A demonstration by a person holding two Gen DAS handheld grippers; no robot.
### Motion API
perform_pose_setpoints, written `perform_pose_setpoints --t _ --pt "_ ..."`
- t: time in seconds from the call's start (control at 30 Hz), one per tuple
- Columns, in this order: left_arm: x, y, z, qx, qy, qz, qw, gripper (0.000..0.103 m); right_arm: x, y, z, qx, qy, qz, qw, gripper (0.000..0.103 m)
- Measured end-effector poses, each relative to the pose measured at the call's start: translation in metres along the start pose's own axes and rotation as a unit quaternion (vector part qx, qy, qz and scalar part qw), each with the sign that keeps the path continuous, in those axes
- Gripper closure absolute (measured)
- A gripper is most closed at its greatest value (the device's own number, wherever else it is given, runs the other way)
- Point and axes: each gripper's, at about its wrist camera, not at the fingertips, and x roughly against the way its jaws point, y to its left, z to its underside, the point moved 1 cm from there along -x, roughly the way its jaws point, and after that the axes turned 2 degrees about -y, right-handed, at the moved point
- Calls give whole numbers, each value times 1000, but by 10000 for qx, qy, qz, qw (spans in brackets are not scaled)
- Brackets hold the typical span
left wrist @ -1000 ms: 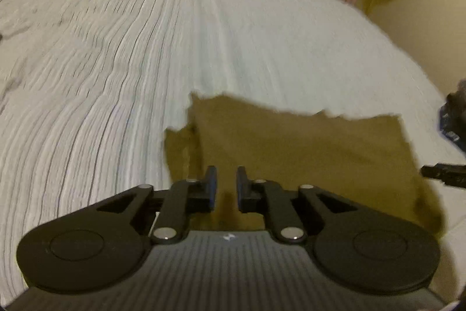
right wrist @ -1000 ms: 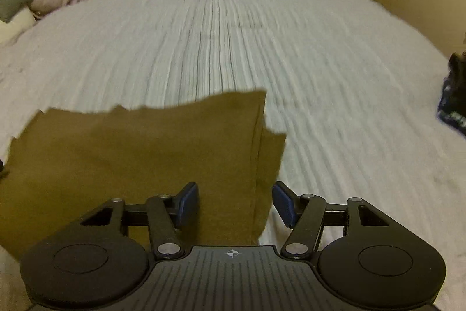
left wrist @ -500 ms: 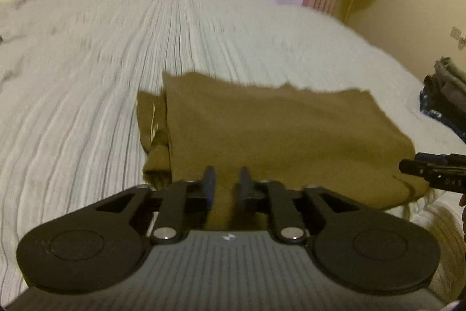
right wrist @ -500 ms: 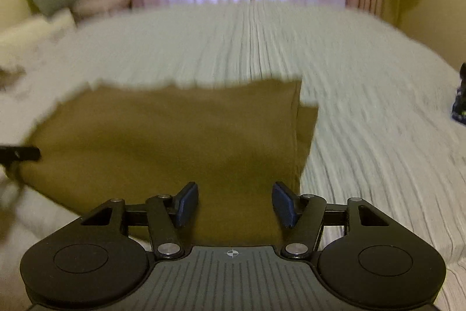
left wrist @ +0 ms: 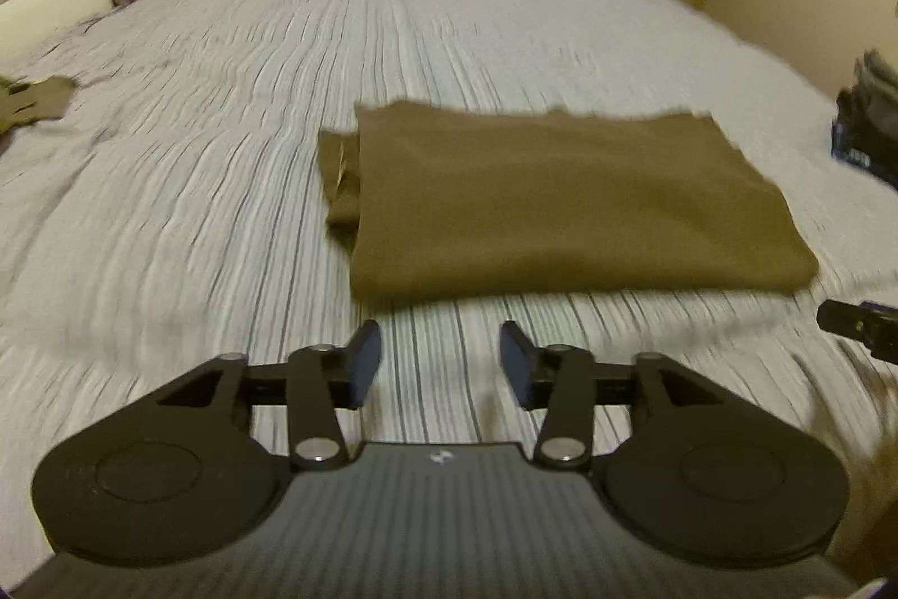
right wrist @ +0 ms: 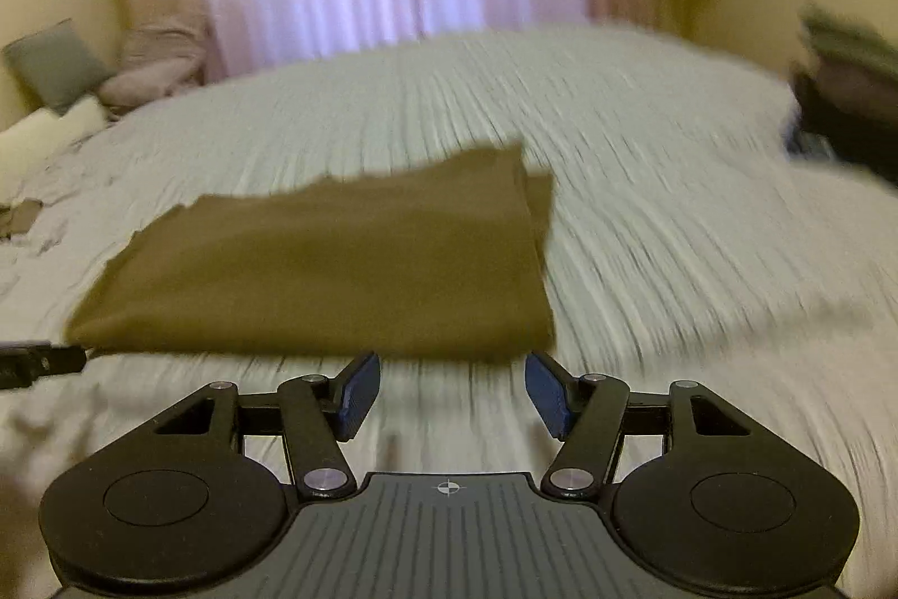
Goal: Fold clothes
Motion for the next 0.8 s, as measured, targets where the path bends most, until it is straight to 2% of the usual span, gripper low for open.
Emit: perform_pose_setpoints --t 0.07,0.23,0.53,0.8 --pt "26 -8 9 -45 -9 8 10000 55 27 1 6 -345 137 -27 9993 42" --pt "72 -18 35 -48 92 -84 9999 53 82 6 22 -828 20 -137 9965 42" --pt "142 -24 67 -152 -183 -287 9993 53 134 25 50 -740 8 -204 9971 42" --pt "170 -29 74 -256 -356 -388 9983 53 155 31 58 -774 -149 -396 9961 42"
